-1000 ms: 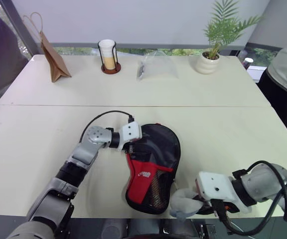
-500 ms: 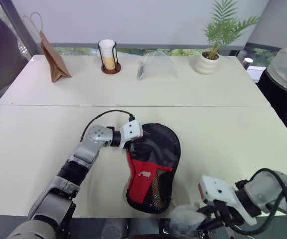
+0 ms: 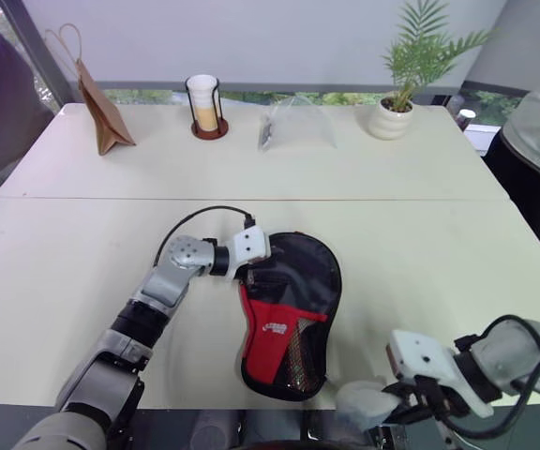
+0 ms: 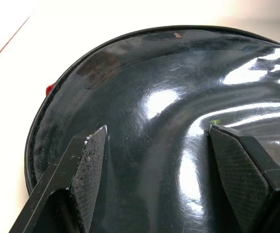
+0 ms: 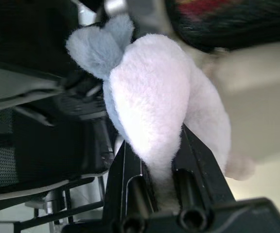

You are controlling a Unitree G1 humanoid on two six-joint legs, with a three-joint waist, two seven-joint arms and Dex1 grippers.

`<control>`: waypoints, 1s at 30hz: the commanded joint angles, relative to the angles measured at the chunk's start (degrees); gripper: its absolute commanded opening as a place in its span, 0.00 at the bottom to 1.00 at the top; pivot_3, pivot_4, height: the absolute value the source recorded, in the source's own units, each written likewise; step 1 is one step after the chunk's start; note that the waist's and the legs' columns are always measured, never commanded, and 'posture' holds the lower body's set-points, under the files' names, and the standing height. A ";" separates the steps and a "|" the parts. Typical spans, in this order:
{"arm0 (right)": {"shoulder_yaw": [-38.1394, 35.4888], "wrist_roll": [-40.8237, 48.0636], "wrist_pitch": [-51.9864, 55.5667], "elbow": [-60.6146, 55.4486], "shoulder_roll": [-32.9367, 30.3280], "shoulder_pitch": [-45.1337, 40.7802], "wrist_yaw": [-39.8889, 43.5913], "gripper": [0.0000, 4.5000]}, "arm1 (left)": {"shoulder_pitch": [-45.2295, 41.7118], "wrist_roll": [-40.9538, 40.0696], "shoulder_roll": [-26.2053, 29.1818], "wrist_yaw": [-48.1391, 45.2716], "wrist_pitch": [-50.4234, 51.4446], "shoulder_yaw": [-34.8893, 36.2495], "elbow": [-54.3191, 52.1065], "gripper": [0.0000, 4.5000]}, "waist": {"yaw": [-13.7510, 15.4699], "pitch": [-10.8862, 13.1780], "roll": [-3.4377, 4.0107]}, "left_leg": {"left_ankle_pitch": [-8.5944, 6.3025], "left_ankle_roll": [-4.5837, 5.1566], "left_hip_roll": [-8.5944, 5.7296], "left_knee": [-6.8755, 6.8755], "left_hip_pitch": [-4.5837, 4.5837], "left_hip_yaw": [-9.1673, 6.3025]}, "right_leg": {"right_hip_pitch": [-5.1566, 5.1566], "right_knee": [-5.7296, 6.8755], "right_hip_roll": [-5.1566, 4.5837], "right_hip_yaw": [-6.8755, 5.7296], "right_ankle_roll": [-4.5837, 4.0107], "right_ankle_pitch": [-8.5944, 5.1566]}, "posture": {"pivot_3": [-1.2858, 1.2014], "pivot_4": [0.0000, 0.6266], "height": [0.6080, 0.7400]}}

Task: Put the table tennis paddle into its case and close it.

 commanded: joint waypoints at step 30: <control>-4.52 2.09 1.92 19.72 2.22 -36.42 4.18 0.99 | -1.14 -22.32 11.45 -9.71 27.31 17.70 -20.29 0.77 | -1.46 2.23 -0.14 | 0.02 0.09 -0.09 0.78 -1.16 0.06 | -1.02 1.13 0.05 0.02 -0.01 0.21 | 0.52 0.24 1.00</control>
